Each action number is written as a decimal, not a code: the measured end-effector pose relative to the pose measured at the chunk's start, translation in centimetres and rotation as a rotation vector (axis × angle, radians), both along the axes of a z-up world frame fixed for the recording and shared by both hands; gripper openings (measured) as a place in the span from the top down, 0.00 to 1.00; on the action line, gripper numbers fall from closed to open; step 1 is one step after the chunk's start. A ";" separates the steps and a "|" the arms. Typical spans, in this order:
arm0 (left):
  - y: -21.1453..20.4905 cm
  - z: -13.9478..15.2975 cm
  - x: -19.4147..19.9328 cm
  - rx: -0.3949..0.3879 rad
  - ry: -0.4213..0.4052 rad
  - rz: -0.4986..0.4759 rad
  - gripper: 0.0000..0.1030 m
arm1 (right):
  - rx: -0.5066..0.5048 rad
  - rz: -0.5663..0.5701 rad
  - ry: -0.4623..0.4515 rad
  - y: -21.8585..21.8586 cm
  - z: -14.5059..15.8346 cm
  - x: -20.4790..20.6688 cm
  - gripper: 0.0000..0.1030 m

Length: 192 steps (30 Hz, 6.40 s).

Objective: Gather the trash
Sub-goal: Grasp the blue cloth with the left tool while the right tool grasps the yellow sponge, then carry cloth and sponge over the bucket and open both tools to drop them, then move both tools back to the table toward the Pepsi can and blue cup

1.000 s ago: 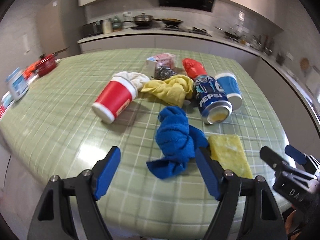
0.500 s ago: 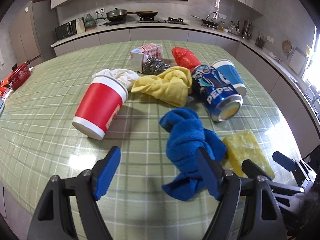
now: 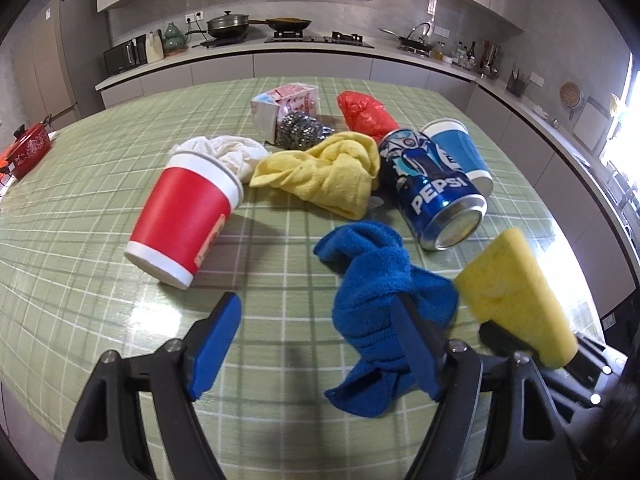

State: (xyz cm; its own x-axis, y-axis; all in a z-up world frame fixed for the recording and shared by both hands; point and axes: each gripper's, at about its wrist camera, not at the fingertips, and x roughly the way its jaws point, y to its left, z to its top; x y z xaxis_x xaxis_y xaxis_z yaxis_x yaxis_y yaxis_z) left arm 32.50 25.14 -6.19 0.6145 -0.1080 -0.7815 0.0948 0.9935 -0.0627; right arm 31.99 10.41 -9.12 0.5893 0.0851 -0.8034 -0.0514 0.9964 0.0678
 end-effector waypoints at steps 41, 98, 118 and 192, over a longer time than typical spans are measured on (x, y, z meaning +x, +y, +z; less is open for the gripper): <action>-2.9 -1.9 0.0 -0.035 0.044 -0.004 0.62 | 0.107 -0.043 -0.014 -5.5 1.4 0.1 0.77; -43.8 -1.0 -6.9 -0.128 -0.009 -0.188 0.63 | 0.060 -0.246 0.042 -49.8 -0.5 -7.9 0.77; -50.4 -7.3 -4.7 -0.008 0.101 -0.130 0.24 | 0.036 -0.217 0.034 -56.1 -4.7 -5.5 0.30; -9.7 4.6 5.2 0.048 -0.082 0.175 0.22 | -0.034 -0.026 -0.183 -10.3 8.5 10.2 0.30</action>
State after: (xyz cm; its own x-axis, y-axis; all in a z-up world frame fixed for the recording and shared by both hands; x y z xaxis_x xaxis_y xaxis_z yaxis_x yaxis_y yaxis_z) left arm 37.71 15.44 -1.59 0.6824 0.0424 -0.7297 -0.0765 0.9970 -0.0136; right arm 42.16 0.08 -0.61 0.7274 0.0421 -0.6849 -0.0338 0.9991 0.0256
